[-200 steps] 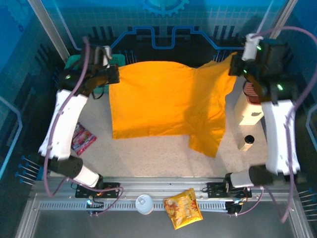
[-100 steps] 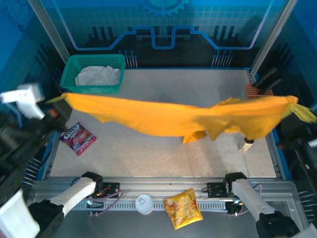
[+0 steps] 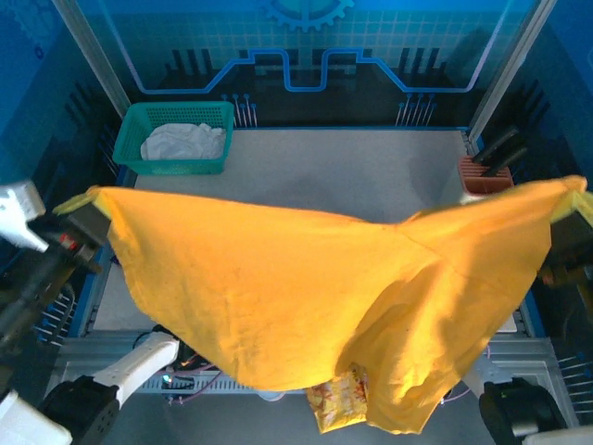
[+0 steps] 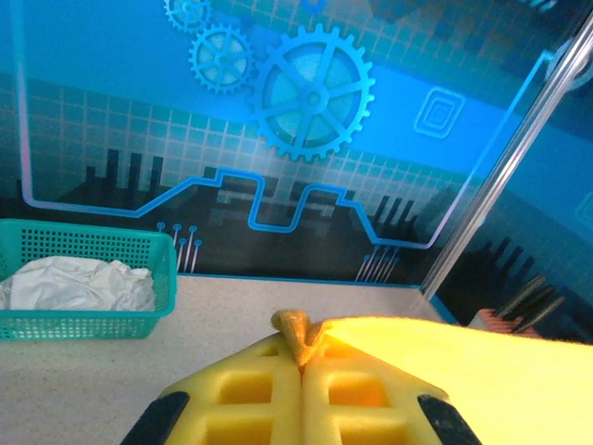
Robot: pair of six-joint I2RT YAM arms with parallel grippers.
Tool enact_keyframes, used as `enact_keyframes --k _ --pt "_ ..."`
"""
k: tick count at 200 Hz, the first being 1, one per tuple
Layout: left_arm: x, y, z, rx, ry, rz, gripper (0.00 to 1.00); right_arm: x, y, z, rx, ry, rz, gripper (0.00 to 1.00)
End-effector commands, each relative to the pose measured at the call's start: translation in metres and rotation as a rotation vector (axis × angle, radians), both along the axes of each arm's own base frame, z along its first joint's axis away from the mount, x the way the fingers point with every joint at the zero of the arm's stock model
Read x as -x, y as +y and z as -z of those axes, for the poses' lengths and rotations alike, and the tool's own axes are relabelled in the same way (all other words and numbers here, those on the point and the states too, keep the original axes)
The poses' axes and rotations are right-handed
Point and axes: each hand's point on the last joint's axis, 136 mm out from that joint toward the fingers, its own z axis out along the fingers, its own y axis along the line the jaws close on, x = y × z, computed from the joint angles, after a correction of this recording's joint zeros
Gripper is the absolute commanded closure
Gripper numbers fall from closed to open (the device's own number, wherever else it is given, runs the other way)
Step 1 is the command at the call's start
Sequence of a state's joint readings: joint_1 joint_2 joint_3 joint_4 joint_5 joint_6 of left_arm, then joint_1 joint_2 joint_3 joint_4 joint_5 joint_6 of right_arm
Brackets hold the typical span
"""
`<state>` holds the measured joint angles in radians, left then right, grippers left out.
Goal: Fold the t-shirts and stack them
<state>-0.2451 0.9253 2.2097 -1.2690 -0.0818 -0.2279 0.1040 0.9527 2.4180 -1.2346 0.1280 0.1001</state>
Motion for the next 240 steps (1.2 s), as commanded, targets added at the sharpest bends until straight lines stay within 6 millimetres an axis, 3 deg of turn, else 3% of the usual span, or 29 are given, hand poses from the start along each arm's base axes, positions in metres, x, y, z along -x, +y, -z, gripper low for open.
enact_keyframes --k 1,25,51,75,101,121,132,136,151,174,214,240 --pt "-0.051 -0.005 -0.009 -0.072 -0.001 -0.037 1.0 -0.072 -0.005 -0.01 0.073 0.046 0.078 1.0" --pt "-0.112 -0.015 0.005 -0.145 0.055 -0.06 1.0 -0.154 0.001 0.005 0.139 0.142 0.099 1.0" --pt "-0.192 -0.024 0.05 -0.224 0.154 -0.101 1.0 -0.254 0.016 0.052 0.184 0.283 0.073 1.0" --pt "-0.273 -0.031 0.118 -0.286 0.269 -0.139 1.0 -0.352 0.031 0.128 0.199 0.442 0.04 1.0" --pt "-0.367 -0.034 0.219 -0.291 0.429 -0.146 1.0 -0.454 0.038 0.234 0.221 0.627 0.052 1.0" --pt "-0.432 -0.037 0.296 -0.303 0.542 -0.149 1.0 -0.518 0.035 0.31 0.247 0.737 0.11 1.0" --pt "-0.463 -0.038 0.332 -0.311 0.587 -0.159 1.0 -0.546 0.031 0.337 0.254 0.756 0.145 1.0" --pt "-0.473 -0.037 0.343 -0.309 0.602 -0.163 1.0 -0.557 0.03 0.356 0.258 0.774 0.155 1.0" --pt "-0.502 -0.032 0.379 -0.293 0.643 -0.184 1.0 -0.583 0.021 0.39 0.245 0.782 0.196 1.0" --pt "-0.529 -0.017 0.404 -0.258 0.655 -0.228 1.0 -0.603 0.002 0.418 0.165 0.767 0.242 1.0" --pt "-0.542 -0.008 0.417 -0.221 0.645 -0.229 1.0 -0.611 -0.028 0.428 0.034 0.727 0.287 1.0" --pt "-0.542 -0.013 0.421 -0.221 0.65 -0.19 1.0 -0.608 -0.03 0.422 0.001 0.729 0.27 1.0"
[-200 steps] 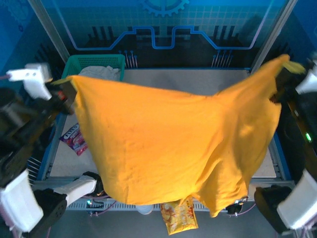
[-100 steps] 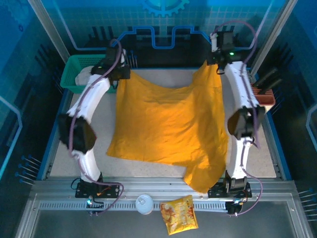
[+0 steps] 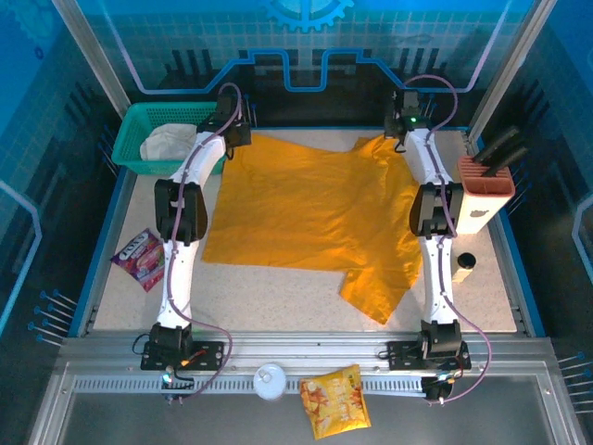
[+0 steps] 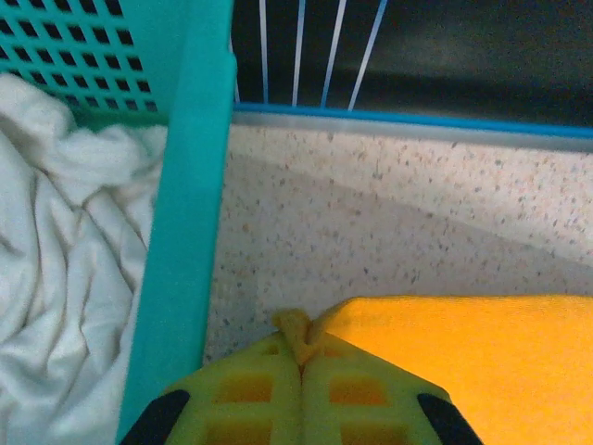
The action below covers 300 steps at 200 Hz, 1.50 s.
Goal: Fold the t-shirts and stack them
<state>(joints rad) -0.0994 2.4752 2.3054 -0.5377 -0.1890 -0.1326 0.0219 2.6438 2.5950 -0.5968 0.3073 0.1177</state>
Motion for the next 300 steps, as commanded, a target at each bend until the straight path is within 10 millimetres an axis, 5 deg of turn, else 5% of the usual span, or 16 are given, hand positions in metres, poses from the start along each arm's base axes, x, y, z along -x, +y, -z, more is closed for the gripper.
enact_keyframes --k 1,88,172,300 --pt "-0.006 0.004 -0.017 0.034 -0.045 0.003 1.0 -0.004 -0.006 -0.067 -0.06 -0.15 0.036 1.0" --pt "0.016 -0.011 -0.031 0.101 -0.028 0.076 1.0 0.064 0.017 -0.1 -0.174 -0.147 -0.037 1.0" --pt "0.042 -0.005 -0.046 0.04 -0.025 0.102 1.0 0.148 0.035 -0.06 -0.257 -0.081 -0.049 1.0" --pt "0.069 0.01 -0.039 -0.055 -0.005 0.093 1.0 0.227 0.028 -0.04 -0.233 -0.04 -0.028 1.0"
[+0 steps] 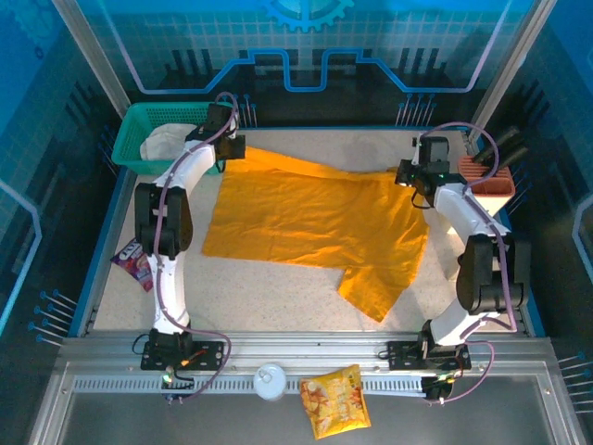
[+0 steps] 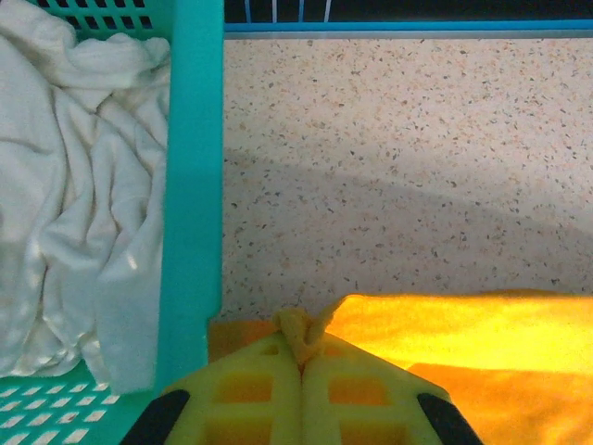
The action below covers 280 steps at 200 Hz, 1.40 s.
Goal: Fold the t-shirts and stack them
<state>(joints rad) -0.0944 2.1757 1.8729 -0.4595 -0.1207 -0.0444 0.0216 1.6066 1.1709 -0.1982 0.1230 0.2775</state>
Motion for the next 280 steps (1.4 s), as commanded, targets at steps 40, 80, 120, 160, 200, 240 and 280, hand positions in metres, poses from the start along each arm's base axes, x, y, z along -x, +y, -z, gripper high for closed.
enact_keyframes --k 40,80,120,160,200,240,280 --pt "0.013 0.013 -0.025 -0.051 -0.049 -0.005 1.0 0.022 -0.004 0.011 0.027 0.008 0.017 1.0" --pt "0.03 0.014 -0.014 -0.071 -0.021 -0.001 1.0 0.031 -0.004 0.019 0.022 0.021 0.015 1.0" --pt "0.045 0.002 0.006 -0.186 -0.014 0.03 1.0 0.042 -0.001 0.032 -0.003 0.035 0.014 1.0" --pt "0.052 0.0 0.029 -0.38 -0.033 0.018 1.0 0.053 0.001 0.041 -0.02 0.042 0.015 1.0" --pt "0.053 0.015 0.044 -0.497 0.012 -0.014 1.0 0.064 0.002 0.049 -0.032 0.055 0.018 1.0" --pt "0.063 0.027 0.05 -0.619 0.03 -0.04 0.89 0.074 0.006 0.057 -0.057 0.078 0.012 1.0" --pt "0.076 0.02 0.053 -0.63 0.016 -0.017 0.54 0.087 0.017 0.074 -0.086 0.142 -0.02 1.0"
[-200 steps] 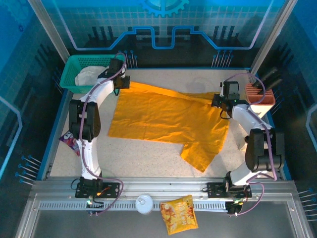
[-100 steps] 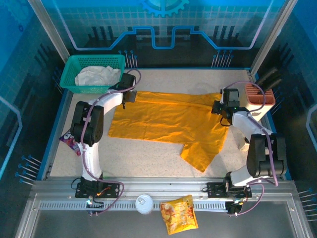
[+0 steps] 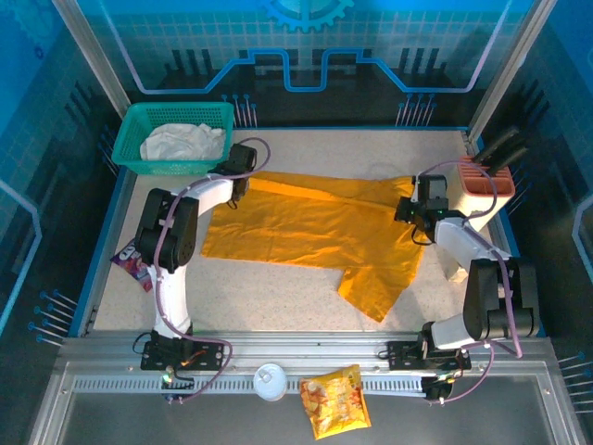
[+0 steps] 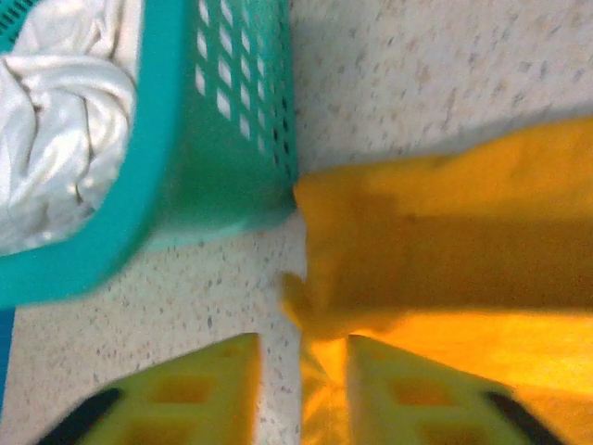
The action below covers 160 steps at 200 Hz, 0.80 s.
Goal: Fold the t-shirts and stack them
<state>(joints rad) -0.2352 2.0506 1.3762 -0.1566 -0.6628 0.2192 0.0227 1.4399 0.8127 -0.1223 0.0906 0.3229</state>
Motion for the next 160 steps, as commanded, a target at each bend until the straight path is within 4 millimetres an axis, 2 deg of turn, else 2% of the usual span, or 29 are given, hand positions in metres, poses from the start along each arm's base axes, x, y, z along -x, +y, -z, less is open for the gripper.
enact_keyframes --k 1,14,26,45,76,111,138,142,160 --pt "0.005 -0.003 -0.008 -0.037 -0.035 0.007 0.52 0.01 0.013 0.006 -0.035 0.027 -0.027 1.0" --pt "0.008 -0.01 -0.009 -0.043 -0.04 0.028 0.37 0.013 0.012 0.011 -0.033 0.054 -0.022 1.0" --pt "0.01 -0.017 -0.012 -0.049 -0.048 0.045 0.3 0.015 0.012 0.012 -0.032 0.059 -0.025 1.0" --pt "0.012 -0.022 -0.024 -0.054 -0.076 0.047 0.26 0.016 0.014 0.011 -0.038 0.061 -0.035 1.0" --pt "0.018 -0.022 -0.063 -0.024 -0.139 0.028 0.2 0.029 0.018 0.015 -0.067 0.16 -0.034 1.0" --pt "0.038 -0.017 -0.113 0.037 -0.21 -0.012 0.1 0.049 0.03 0.034 -0.144 0.305 -0.039 0.82" --pt "0.057 -0.012 -0.147 0.091 -0.254 -0.037 0.01 0.056 0.037 0.039 -0.18 0.346 -0.061 0.67" --pt "0.06 -0.012 -0.152 0.1 -0.259 -0.04 0.01 0.049 0.039 0.029 -0.182 0.324 -0.068 0.65" --pt "0.073 -0.011 -0.17 0.147 -0.273 -0.045 0.01 0.042 0.039 0.014 -0.175 0.305 -0.086 0.58"
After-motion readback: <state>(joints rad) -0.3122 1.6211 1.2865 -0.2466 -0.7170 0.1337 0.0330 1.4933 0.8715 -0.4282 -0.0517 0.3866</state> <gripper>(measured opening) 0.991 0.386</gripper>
